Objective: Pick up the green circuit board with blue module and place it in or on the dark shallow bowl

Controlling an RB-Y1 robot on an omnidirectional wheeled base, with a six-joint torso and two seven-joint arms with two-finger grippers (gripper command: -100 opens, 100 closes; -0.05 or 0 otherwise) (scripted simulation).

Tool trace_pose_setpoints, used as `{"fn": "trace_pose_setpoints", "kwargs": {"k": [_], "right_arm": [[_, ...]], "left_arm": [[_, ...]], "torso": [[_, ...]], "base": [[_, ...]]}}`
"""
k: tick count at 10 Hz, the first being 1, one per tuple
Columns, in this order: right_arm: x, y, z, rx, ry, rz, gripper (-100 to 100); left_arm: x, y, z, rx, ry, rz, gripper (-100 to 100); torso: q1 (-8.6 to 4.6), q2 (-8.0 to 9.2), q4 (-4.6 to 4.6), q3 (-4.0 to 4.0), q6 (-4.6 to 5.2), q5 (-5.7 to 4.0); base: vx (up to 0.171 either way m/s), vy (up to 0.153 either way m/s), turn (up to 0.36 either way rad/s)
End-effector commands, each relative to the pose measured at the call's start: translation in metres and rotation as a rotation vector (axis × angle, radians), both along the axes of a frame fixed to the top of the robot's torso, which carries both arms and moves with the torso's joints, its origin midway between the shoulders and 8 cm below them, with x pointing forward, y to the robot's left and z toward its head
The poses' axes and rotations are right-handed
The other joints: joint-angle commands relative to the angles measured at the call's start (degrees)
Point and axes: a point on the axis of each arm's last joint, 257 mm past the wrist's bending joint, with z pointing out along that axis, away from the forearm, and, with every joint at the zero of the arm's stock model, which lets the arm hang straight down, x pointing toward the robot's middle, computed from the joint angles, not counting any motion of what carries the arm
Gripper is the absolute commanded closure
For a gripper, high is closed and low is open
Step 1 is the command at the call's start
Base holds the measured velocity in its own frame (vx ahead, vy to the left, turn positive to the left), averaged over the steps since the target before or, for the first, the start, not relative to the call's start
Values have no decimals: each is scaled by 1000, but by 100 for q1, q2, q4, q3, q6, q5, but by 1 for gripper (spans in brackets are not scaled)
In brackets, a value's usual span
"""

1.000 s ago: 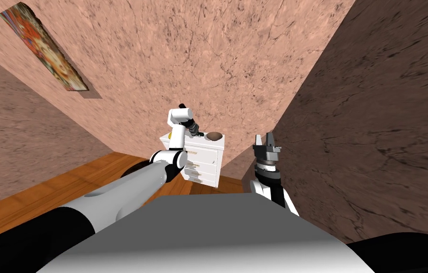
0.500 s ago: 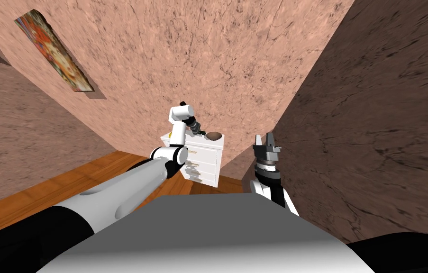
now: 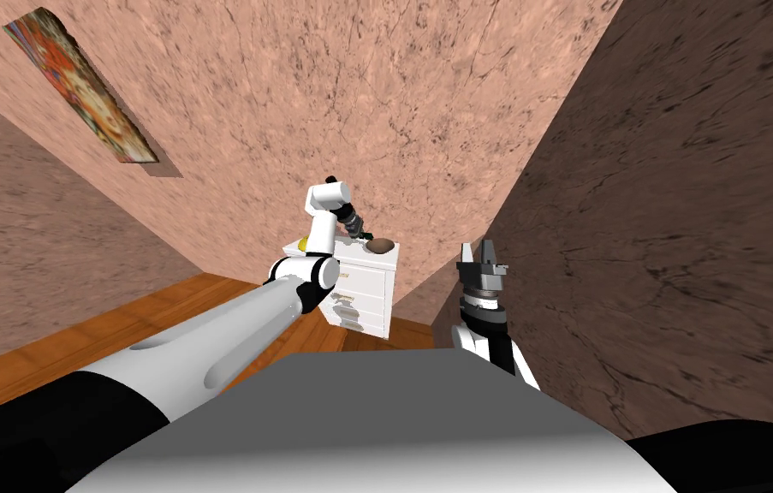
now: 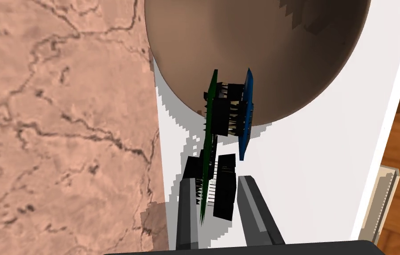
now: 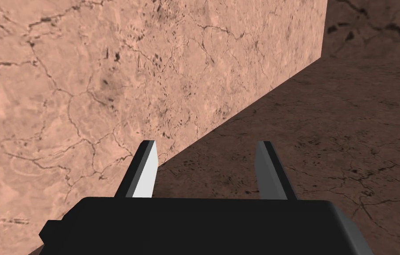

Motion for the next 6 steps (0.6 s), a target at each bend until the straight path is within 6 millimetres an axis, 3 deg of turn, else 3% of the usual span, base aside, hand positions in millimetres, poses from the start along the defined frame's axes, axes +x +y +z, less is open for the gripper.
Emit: {"fn": "trace_pose_setpoints", "kwargs": {"k": [1, 4, 6], "right_arm": [[0, 0, 0, 0, 0, 0, 0], [0, 0, 0, 0, 0, 0, 0], [0, 0, 0, 0, 0, 0, 0]], "left_arm": [[3, 12, 18, 29, -25, 22, 100], [1, 44, 44, 105, -44, 77, 100], [-7, 52, 45, 127, -17, 90, 100]], "torso": [[0, 0, 0, 0, 0, 0], [-26, -12, -3, -7, 2, -8], [19, 0, -2, -2, -1, 1]], "base": [[57, -164, -142], [63, -184, -102], [30, -30, -86]]}}
